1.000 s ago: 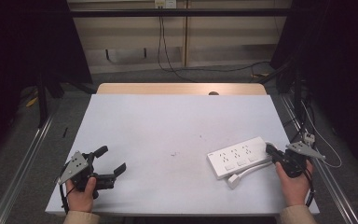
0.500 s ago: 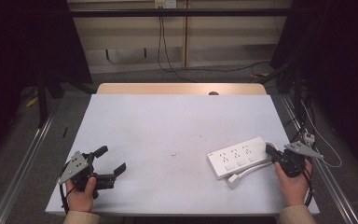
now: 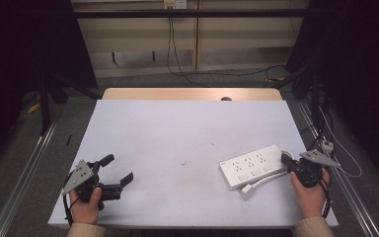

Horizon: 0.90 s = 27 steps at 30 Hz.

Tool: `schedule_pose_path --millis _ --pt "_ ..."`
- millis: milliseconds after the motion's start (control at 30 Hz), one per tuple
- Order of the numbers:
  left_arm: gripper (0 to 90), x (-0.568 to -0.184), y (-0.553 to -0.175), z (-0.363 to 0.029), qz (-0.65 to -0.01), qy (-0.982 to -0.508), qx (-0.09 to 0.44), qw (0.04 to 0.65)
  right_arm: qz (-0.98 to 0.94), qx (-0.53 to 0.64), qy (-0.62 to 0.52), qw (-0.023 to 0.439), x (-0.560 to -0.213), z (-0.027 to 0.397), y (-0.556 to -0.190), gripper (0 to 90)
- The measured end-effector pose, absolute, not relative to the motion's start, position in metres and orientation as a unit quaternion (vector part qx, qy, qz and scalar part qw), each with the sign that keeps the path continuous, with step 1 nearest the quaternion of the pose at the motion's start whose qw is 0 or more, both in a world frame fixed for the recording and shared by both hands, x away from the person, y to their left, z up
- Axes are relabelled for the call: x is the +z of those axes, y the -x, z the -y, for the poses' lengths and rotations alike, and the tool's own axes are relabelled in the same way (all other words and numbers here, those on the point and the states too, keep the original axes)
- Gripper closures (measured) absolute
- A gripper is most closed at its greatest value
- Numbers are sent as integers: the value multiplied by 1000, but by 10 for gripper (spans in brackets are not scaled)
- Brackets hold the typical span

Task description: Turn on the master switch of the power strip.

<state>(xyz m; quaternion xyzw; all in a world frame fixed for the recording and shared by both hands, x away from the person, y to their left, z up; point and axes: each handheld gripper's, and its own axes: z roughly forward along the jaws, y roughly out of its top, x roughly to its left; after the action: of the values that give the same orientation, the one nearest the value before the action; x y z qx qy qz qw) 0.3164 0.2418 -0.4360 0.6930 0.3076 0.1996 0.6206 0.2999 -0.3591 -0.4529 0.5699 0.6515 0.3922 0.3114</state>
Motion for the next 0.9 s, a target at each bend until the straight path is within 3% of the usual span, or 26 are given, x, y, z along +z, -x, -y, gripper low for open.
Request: schedule_pose_path --millis 900 --pt "35 -436 -316 -242 -310 -691 199 622 -656 386 -570 308 -455 357 -304 900"
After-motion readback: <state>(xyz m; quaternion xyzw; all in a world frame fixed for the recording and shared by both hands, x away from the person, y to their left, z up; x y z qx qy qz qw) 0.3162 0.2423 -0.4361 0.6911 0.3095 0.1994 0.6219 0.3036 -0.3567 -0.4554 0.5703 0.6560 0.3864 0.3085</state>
